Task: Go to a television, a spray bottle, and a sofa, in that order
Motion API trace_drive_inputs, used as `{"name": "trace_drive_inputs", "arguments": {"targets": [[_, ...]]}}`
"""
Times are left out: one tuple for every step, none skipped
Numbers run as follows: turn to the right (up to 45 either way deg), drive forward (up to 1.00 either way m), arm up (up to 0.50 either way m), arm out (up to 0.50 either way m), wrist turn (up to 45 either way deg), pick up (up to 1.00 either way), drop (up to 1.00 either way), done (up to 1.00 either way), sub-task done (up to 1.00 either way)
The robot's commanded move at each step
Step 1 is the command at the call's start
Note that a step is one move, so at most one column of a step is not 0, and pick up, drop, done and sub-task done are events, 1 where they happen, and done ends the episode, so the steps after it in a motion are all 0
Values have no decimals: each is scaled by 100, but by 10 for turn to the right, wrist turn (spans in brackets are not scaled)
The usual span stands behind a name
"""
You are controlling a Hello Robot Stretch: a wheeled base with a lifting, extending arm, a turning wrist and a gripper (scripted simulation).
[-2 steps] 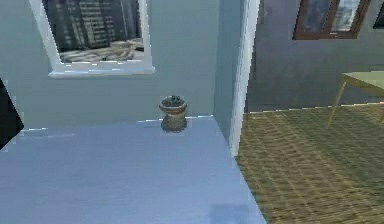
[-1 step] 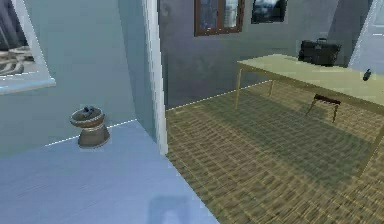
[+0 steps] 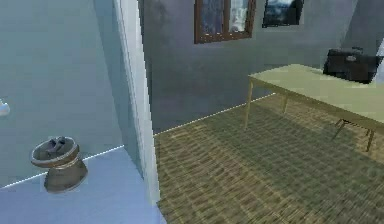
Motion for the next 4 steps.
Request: {"name": "trace_drive_inputs", "arguments": {"targets": [[450, 0, 0, 0, 0, 0, 0, 0, 0], [360, 0, 0, 0, 0, 0, 0, 0, 0], [0, 30, 0, 0, 0, 0, 0, 0, 0], [450, 0, 0, 0, 0, 0, 0, 0, 0]]}}
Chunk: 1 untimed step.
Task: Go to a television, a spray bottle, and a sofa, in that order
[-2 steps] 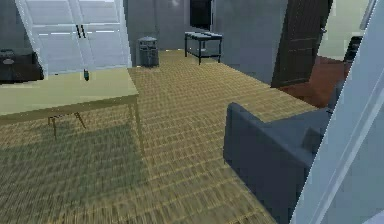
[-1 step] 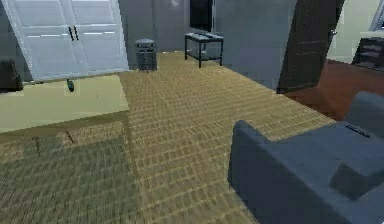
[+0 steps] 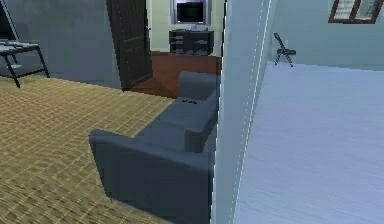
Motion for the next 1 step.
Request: {"name": "trace_drive_inputs", "arguments": {"targets": [[0, 0, 0, 0, 0, 0, 0, 100, 0]]}}
